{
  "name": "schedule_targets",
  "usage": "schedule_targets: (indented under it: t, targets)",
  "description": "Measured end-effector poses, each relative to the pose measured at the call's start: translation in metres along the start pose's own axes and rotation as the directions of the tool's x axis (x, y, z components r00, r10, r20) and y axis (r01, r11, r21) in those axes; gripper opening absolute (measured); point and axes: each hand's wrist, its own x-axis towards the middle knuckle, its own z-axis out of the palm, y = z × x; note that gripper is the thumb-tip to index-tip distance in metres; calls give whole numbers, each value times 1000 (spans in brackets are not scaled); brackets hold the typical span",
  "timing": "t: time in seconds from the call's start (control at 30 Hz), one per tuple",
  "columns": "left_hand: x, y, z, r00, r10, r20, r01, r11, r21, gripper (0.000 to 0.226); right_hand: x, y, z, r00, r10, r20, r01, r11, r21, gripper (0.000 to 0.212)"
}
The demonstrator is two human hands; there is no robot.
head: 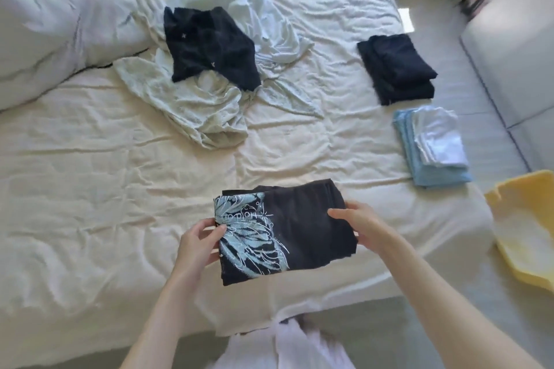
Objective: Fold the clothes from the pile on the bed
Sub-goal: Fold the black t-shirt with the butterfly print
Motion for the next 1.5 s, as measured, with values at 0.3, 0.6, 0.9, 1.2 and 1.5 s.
schedule_targets:
  t: [0.3, 0.6, 0.9, 1.2, 1.5]
  targets:
    - [-87, 47, 134, 948, 116, 297, -183, 961, 209, 5, -93, 73, -141, 984, -2, -179, 53, 959, 278, 24]
    - [-176, -2, 287, 934, 102, 341, -171, 968, 181, 1, -130, 142, -309, 963, -66, -260, 147, 940, 307, 24]
    - [-214, -16, 396, 946, 85, 313, -128, 985, 120, 6, -118, 128, -431, 964, -74, -254, 115, 982, 152, 22]
    - [-185, -19, 451, 972, -19, 233, 10, 999, 39, 8, -54, 70, -474, 965, -160, -209, 151, 987, -62, 17]
    - [-119, -5, 544, 979, -169, 114, 201, 894, -401, 11, 75, -78, -491, 914, -406, -10, 324, 742, -586, 19]
